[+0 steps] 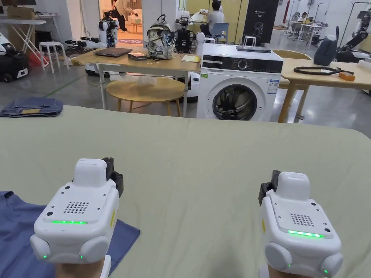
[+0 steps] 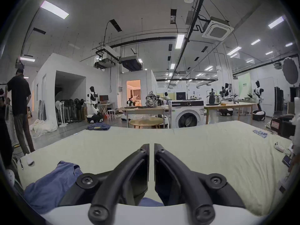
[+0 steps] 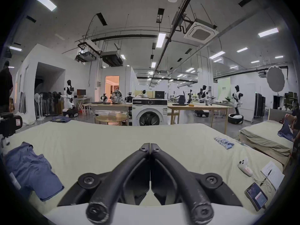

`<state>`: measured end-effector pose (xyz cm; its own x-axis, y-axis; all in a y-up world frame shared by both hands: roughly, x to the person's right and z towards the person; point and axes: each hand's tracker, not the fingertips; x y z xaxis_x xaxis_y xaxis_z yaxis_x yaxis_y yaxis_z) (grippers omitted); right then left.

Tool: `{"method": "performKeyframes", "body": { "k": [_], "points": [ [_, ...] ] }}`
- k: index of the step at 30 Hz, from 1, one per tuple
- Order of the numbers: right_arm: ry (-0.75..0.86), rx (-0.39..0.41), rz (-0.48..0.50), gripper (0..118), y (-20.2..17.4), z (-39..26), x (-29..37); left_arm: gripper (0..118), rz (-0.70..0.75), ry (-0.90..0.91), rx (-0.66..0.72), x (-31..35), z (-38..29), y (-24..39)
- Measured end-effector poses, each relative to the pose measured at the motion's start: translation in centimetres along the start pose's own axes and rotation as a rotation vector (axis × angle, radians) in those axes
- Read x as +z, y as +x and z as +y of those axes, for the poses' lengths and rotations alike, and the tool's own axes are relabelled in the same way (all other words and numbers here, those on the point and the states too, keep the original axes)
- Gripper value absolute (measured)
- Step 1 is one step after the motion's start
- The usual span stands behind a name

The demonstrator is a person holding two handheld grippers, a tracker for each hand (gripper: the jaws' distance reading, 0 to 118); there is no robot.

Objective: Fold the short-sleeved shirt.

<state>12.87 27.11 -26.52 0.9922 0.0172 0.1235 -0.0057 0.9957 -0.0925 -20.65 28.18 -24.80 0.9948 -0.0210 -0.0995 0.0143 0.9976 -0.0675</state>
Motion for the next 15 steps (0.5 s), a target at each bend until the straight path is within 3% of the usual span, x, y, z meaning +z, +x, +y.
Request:
{"method": "performKeyframes", "body": {
  "k": [15],
  "points": [
    [-0.029, 0.002, 0.256, 0, -11.3, 0.2, -0.3, 1, 0.290, -0.085, -0.049, 5.0, 0.1, -11.9]
  ]
}}
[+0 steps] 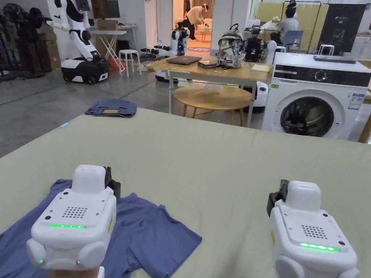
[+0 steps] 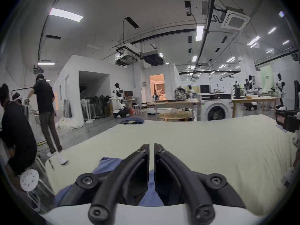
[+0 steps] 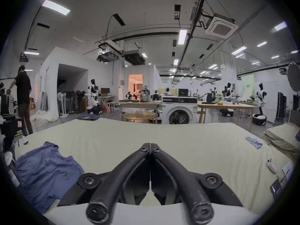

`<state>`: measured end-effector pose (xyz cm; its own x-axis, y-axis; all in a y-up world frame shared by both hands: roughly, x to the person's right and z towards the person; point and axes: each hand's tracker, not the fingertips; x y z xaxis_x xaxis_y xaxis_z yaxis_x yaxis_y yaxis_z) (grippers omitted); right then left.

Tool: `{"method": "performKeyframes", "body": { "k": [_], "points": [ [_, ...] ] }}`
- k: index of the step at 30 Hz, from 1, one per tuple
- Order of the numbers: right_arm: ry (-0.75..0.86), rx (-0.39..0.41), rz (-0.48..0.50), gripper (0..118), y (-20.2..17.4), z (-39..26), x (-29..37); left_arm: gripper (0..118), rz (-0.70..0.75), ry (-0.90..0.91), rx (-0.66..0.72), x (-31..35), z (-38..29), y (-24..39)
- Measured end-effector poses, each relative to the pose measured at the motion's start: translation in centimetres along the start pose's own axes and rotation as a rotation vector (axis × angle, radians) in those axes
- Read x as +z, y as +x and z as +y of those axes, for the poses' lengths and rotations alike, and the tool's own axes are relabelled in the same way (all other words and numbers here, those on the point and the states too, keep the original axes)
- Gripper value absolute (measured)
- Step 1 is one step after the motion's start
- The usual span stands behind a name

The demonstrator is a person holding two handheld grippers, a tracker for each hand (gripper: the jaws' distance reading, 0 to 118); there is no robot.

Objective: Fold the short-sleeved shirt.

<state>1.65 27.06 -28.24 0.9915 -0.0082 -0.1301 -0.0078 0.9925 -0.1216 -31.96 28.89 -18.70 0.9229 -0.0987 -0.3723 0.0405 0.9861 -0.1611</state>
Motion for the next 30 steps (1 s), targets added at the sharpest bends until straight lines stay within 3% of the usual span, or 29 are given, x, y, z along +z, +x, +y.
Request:
{"method": "performKeyframes", "body": {
  "k": [8, 19, 21, 23, 24, 26, 30],
  "points": [
    [-0.057, 0.041, 0.103, 0, -4.4, -1.1, -0.8, 1, 0.072, -0.215, 0.052, -1.1, -1.4, -6.0],
    [-0.135, 0.070, 0.140, 0, -5.0, -2.5, -1.8, 2, -0.100, -0.719, 0.205, -7.8, -6.1, -12.6],
    [-0.147, 0.077, 0.140, 0, -4.9, -2.8, -2.0, 31, -0.092, -0.770, 0.179, -8.5, -6.8, -12.0],
    [-0.156, 0.082, 0.139, 0, -4.9, -3.1, -2.3, 80, -0.115, -0.824, 0.183, -9.7, -7.7, -12.0],
    [-0.162, 0.084, 0.137, 0, -4.9, -3.2, -2.4, 85, -0.129, -0.862, 0.192, -10.0, -8.1, -11.7],
    [-0.171, 0.085, 0.138, 0, -4.8, -3.4, -2.5, 85, -0.149, -0.914, 0.215, -10.8, -8.7, -11.4],
    [-0.185, 0.097, 0.133, 0, -4.6, -3.9, -2.8, 85, -0.102, -0.992, 0.120, -11.8, -9.8, -9.9]
  ]
}}
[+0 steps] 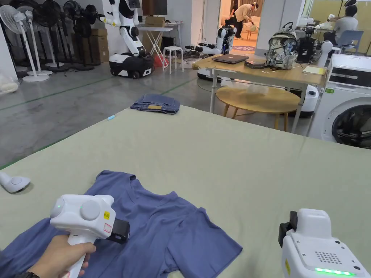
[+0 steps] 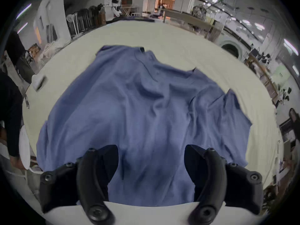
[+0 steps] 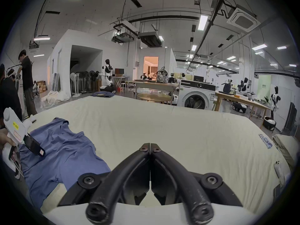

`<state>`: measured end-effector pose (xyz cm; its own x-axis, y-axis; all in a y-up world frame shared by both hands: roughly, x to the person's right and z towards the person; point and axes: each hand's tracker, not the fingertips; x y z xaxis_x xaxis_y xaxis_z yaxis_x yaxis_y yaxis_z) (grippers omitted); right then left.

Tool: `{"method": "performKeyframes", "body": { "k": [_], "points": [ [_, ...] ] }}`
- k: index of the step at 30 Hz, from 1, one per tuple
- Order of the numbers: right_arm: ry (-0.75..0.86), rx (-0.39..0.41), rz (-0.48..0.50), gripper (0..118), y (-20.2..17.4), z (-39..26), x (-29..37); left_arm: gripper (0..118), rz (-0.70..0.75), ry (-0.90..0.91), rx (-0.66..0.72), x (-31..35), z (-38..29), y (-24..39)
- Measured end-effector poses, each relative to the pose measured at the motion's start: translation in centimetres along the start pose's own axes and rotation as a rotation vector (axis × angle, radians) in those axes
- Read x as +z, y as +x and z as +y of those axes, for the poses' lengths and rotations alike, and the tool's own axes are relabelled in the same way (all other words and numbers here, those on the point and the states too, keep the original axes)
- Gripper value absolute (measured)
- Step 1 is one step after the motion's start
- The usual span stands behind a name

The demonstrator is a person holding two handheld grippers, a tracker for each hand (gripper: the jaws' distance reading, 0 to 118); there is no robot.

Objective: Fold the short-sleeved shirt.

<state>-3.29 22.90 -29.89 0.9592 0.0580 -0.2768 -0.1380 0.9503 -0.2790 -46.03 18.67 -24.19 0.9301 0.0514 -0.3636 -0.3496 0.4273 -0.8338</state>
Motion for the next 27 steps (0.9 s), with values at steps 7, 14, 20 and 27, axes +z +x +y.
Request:
{"method": "performKeyframes", "body": {
  "k": [7, 14, 20, 27],
  "points": [
    [-0.029, 0.007, -0.008, 0, 0.2, -0.6, -0.3, 60, 0.072, 0.000, -0.135, -2.3, -0.5, 1.3],
    [-0.043, 0.010, -0.012, 0, 0.2, -0.9, -0.2, 0, 0.061, 0.061, -0.133, -1.8, -0.4, -0.5],
    [-0.040, 0.012, -0.013, 0, 0.1, -0.7, 0.1, 0, -0.019, 0.140, -0.070, -0.9, -0.8, -1.9],
    [0.008, -0.015, -0.036, 0, 1.2, 0.0, 1.1, 0, -0.092, 0.349, -0.044, 4.9, -0.7, 0.1]
  ]
}}
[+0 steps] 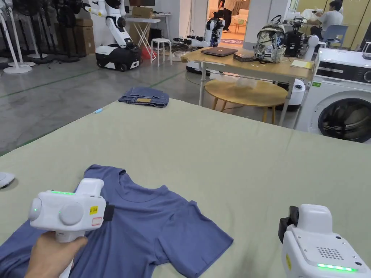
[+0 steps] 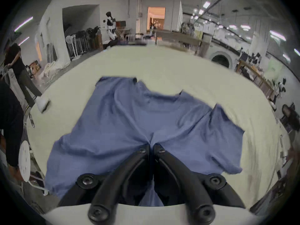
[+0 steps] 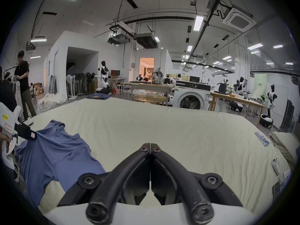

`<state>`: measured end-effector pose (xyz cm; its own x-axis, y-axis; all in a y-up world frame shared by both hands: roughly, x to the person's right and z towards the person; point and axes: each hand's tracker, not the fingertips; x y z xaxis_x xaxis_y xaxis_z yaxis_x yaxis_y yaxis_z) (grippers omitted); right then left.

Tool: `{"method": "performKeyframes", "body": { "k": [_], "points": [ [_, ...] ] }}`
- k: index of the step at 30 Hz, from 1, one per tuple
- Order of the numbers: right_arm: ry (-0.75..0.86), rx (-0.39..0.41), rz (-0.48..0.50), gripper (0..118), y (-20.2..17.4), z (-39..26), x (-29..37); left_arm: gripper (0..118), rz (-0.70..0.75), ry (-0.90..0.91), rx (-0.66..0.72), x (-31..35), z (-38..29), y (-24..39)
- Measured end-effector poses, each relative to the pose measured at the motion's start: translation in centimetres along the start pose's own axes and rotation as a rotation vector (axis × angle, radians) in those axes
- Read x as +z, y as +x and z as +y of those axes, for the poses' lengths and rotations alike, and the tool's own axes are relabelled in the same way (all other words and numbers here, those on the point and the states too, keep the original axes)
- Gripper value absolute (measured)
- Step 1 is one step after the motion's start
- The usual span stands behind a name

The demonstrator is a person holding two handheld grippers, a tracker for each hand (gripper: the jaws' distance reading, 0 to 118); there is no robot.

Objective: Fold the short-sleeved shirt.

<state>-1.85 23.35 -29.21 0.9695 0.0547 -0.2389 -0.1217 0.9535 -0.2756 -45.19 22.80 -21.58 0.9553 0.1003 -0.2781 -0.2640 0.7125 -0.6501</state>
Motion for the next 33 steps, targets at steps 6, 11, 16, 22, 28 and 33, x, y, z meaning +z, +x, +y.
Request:
{"method": "performKeyframes", "body": {
  "k": [6, 11, 16, 22, 28, 33],
  "points": [
    [0.041, -0.019, -0.029, 0, 1.8, 1.2, 1.1, 0, -0.051, 0.162, -0.063, 4.4, 4.6, 3.9],
    [0.074, -0.037, -0.069, 0, 3.9, 2.2, 2.5, 0, -0.144, 0.277, -0.114, 7.8, 8.9, 8.3],
    [0.106, -0.064, -0.112, 0, 6.4, 2.9, 4.1, 0, -0.240, 0.359, -0.195, 10.6, 11.9, 14.0],
    [0.125, -0.088, -0.183, 0, 10.0, 2.8, 6.5, 0, -0.384, 0.403, -0.265, 11.6, 13.7, 22.2],
    [0.128, -0.112, -0.272, 0, 14.4, 2.0, 9.1, 0, -0.557, 0.371, -0.327, 10.7, 12.6, 32.0],
    [0.116, -0.128, -0.350, 0, 18.1, 1.1, 11.1, 0, -0.681, 0.299, -0.382, 9.1, 9.4, 39.6]
  ]
}}
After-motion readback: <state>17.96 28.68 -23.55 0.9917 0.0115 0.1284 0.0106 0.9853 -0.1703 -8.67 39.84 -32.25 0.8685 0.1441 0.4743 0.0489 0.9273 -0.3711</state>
